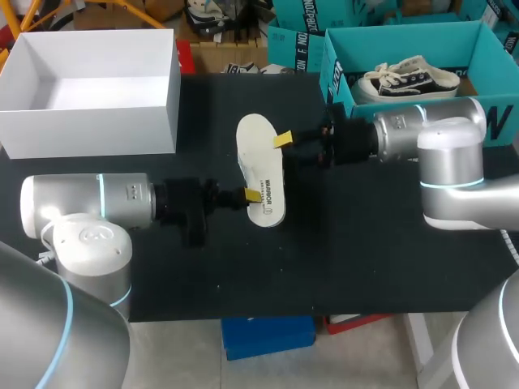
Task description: Take the shoe out of the shoebox, open the shoe tongue, remove and reinsert the insole, then place the shoe into the shoebox
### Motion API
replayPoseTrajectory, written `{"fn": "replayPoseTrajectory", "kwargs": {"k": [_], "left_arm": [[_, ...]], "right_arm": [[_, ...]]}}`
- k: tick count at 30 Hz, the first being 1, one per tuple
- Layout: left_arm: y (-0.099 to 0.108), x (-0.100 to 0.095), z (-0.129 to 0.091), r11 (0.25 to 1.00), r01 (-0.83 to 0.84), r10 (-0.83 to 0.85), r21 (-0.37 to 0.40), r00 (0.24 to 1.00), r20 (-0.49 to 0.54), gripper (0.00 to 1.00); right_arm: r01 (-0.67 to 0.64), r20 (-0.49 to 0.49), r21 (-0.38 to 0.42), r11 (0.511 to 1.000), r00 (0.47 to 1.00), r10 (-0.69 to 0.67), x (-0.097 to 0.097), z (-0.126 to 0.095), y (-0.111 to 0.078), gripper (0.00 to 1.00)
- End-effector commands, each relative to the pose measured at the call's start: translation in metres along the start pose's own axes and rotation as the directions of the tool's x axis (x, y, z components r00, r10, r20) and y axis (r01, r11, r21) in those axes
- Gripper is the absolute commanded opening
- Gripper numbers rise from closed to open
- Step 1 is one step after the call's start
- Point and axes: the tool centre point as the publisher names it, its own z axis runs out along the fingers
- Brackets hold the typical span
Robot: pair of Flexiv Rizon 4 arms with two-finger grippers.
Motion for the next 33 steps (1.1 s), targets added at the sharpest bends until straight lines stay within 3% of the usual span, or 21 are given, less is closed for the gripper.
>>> {"fn": "replayPoseTrajectory", "kwargs": {"k": [1,6,8,10,11,12,29,30,31,33], "left_arm": [[0.0,-0.001,0.001,1.0,-0.001,0.001,-0.001,1.0,-0.005,0.0],[0.0,-0.001,0.001,1.0,-0.001,0.001,-0.001,1.0,-0.005,0.0],[0.0,-0.001,0.001,1.0,-0.001,0.001,-0.001,1.0,-0.005,0.0],[0.0,-0.001,0.001,1.0,-0.001,0.001,-0.001,1.0,-0.005,0.0],[0.0,-0.001,0.001,1.0,-0.001,0.001,-0.001,1.0,-0.005,0.0],[0.0,-0.001,0.001,1.0,-0.001,0.001,-0.001,1.0,-0.005,0.0],[-0.001,0.0,0.0,1.0,0.008,-0.008,-0.004,1.0,-0.005,0.02],[0.0,0.0,-0.001,1.0,0.015,-0.015,-0.014,1.0,-0.013,0.89],[0.0,0.001,-0.001,1.0,0.016,-0.016,-0.021,1.0,-0.013,1.0],[0.0,0.001,-0.002,1.0,0.015,-0.015,-0.017,1.0,-0.016,1.0]], "right_arm": [[-0.001,-0.011,0.009,1.0,1.0,0.001,-0.007,0.01,0.004,1.0],[-0.007,-0.016,0.017,1.0,1.0,0.008,-0.008,0.014,0.003,1.0],[-0.01,-0.016,0.015,1.0,1.0,0.01,-0.008,0.016,0.004,0.5],[-0.012,-0.014,0.016,1.0,1.0,0.013,-0.009,0.016,0.005,0.35],[-0.013,-0.014,0.017,1.0,1.0,0.014,-0.01,0.016,0.005,0.15],[-0.016,-0.012,0.018,1.0,1.0,0.016,-0.01,0.017,0.005,0.03],[-0.029,-0.016,0.036,0.999,0.999,0.03,-0.013,0.021,0.007,0.0],[-0.029,-0.016,0.036,0.999,0.999,0.029,-0.013,0.022,0.007,0.0],[-0.029,-0.017,0.036,0.999,0.999,0.03,-0.013,0.022,0.007,0.0],[-0.029,-0.018,0.037,0.999,0.999,0.03,-0.014,0.022,0.007,0.0]]}}
